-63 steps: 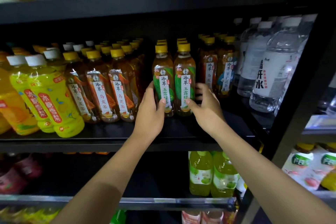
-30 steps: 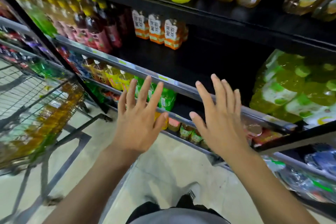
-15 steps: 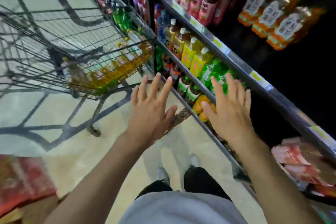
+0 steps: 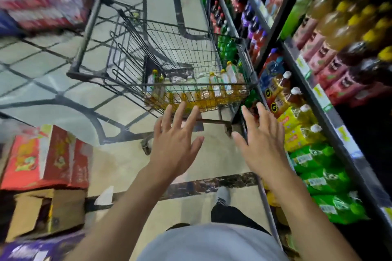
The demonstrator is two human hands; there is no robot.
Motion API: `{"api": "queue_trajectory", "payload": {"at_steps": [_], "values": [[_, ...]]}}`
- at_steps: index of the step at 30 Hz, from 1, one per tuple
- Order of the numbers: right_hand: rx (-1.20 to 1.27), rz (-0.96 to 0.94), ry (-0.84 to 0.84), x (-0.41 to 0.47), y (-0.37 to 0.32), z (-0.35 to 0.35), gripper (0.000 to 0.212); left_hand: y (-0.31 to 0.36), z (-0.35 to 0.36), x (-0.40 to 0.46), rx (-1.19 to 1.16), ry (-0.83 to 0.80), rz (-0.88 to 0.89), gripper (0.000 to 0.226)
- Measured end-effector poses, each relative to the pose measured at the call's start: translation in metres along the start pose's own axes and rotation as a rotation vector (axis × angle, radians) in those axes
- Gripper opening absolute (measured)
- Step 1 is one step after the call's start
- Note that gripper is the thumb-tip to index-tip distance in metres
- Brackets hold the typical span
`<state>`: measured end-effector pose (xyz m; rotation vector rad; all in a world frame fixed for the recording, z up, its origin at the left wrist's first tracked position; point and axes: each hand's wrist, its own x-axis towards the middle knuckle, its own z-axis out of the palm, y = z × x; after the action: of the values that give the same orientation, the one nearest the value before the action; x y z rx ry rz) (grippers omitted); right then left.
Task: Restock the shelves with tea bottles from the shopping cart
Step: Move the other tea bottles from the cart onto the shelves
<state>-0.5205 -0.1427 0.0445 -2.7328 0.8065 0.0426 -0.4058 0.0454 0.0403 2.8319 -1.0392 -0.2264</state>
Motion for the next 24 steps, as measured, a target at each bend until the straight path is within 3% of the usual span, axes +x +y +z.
{"api": "queue_trajectory", "payload": {"at_steps": [13,24], "values": [[0.022,-0.184,-0.203,0.155,0.012,0.004,0.069,-0.011,0.006,0.091,0.028,-0.031,-0.271,0.075],[-0.041,-0.224,-0.311,0.299,-0.069,0.043,0.068,-0.118,0.010,0.212,-0.111,-0.074,-0.368,0.078]]}}
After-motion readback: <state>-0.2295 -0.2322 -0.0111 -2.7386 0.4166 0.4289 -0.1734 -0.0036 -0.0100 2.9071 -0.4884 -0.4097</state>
